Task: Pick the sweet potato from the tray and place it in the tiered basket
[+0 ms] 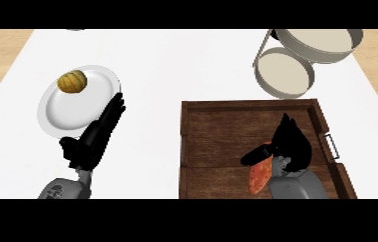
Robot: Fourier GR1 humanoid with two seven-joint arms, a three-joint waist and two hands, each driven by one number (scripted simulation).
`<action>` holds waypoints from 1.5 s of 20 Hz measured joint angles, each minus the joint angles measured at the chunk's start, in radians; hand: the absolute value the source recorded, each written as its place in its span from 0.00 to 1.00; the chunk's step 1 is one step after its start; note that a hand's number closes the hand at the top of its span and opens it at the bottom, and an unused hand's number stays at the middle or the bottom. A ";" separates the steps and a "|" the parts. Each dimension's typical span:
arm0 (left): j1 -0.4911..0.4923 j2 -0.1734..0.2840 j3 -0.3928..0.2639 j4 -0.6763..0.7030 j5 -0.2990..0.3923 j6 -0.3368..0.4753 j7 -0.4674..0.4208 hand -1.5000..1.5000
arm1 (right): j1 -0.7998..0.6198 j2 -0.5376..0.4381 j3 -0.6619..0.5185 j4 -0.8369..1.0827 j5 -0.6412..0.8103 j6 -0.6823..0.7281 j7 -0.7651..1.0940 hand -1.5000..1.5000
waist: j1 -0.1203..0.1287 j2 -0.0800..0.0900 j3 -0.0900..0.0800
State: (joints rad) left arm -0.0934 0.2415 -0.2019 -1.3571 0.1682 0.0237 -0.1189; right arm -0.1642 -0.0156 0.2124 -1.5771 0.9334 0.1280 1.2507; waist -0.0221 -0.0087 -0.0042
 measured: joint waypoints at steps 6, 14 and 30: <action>-0.018 -0.003 0.004 0.005 -0.002 -0.006 0.014 0.50 | 0.082 0.007 -0.002 -0.072 0.010 0.010 -0.001 0.00 | 0.007 0.002 0.000; -0.032 -0.004 0.008 -0.006 -0.009 -0.015 0.028 0.50 | 0.129 0.009 0.018 -0.095 0.005 -0.002 0.000 0.00 | 0.020 0.005 0.001; -0.028 -0.034 0.032 0.004 -0.036 -0.036 0.025 0.50 | 0.120 0.007 0.108 -0.124 0.123 -0.082 -0.042 1.00 | 0.024 0.007 0.003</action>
State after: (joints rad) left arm -0.1210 0.2072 -0.1703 -1.3534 0.1319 -0.0121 -0.0942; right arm -0.0438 -0.0089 0.3206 -1.7011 1.0560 0.0461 1.2086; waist 0.0018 -0.0019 -0.0009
